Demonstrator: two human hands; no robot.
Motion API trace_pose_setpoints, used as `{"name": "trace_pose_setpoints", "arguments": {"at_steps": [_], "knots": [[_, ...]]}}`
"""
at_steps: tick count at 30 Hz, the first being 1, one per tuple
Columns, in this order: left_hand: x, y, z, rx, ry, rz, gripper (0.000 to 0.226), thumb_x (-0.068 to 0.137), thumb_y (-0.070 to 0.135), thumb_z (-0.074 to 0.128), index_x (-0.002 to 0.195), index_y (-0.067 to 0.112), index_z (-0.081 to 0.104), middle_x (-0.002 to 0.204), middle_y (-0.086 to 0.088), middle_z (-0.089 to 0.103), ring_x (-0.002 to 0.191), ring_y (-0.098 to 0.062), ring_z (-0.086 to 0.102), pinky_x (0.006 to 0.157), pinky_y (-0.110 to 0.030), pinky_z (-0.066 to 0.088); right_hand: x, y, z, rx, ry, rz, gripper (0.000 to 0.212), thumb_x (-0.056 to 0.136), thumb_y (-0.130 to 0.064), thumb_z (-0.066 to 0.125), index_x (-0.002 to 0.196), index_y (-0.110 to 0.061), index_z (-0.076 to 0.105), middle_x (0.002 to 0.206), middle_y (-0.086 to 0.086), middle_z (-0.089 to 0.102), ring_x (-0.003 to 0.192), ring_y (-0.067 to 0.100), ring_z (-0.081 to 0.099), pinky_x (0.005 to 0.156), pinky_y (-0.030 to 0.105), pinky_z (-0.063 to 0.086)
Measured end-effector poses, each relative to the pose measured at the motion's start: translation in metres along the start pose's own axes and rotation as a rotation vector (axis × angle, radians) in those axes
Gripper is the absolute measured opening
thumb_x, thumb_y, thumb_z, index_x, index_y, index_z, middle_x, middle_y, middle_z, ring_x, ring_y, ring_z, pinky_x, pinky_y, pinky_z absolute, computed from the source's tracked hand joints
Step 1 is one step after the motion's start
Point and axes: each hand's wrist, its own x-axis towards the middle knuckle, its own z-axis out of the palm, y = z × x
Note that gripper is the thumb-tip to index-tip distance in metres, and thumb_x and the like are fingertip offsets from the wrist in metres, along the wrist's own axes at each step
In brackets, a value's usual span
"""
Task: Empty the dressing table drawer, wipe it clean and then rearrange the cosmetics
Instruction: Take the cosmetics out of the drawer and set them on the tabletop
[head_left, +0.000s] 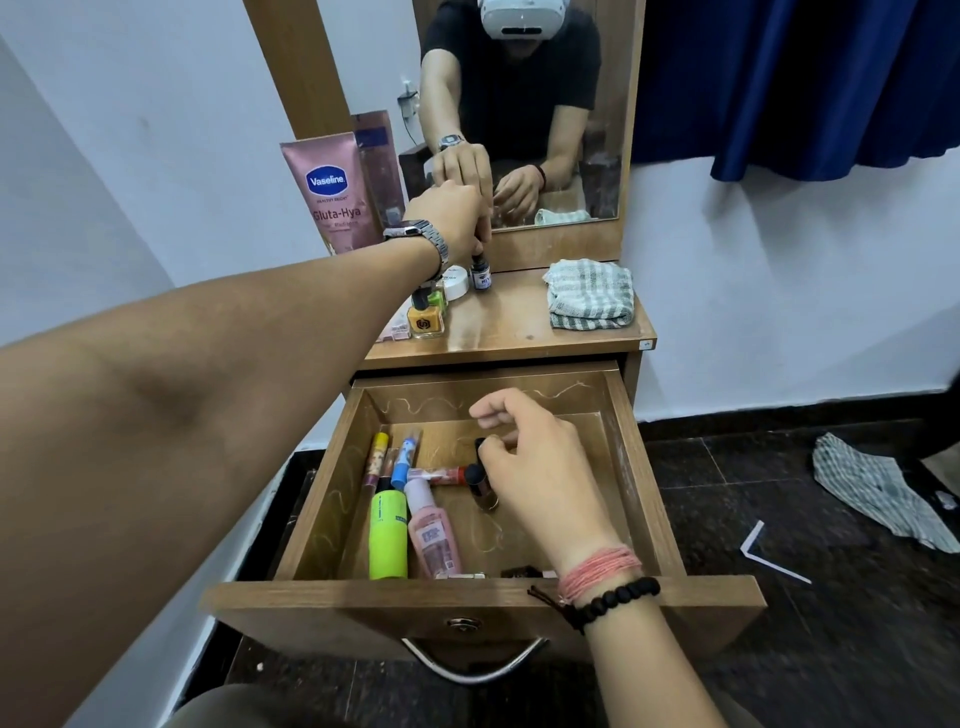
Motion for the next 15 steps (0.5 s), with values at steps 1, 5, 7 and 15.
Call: {"name": "trace_pose_setpoints", "arguments": {"at_steps": [1,5,7,15], "knots": [[0.001,-0.001,0.001,0.005,-0.004,0.001,0.012,0.079,0.018,0.074,0.088,0.026,0.074,0.102,-0.004,0.068,0.093,-0.026,0.064,0.069,-0.030,0.049,0.000,0.000,0.000,-0.001,0.000,-0.001,0.029,0.087,-0.013,0.051,0.103,-0.035,0.060,0.103,-0.019,0.063,0.091,0.003,0.060,0.081,0.030,0.054],[0.003,-0.003,0.005,0.021,-0.004,0.006,0.012,0.081,0.016,0.072,0.089,0.025,0.074,0.103,-0.006,0.067,0.094,-0.028,0.064,0.069,-0.030,0.047,0.001,0.002,0.001,-0.004,0.004,0.002,0.028,0.087,-0.014,0.052,0.104,-0.035,0.060,0.103,-0.018,0.063,0.091,0.004,0.060,0.082,0.030,0.054],[0.001,-0.003,0.005,0.036,0.002,0.021,0.013,0.082,0.016,0.071,0.089,0.026,0.074,0.104,-0.006,0.067,0.093,-0.028,0.064,0.068,-0.030,0.048,0.001,0.001,0.001,-0.006,0.005,0.007,0.028,0.087,-0.014,0.052,0.103,-0.035,0.060,0.103,-0.019,0.063,0.091,0.005,0.060,0.082,0.032,0.054],[-0.037,0.008,-0.020,-0.091,0.154,0.093,0.020,0.088,0.020,0.056,0.100,0.026,0.072,0.105,-0.001,0.070,0.098,-0.024,0.063,0.083,-0.039,0.053,0.003,0.005,-0.009,-0.024,0.051,0.039,0.025,0.087,-0.013,0.052,0.101,-0.032,0.062,0.098,-0.015,0.064,0.092,0.008,0.062,0.086,0.033,0.054]]}}
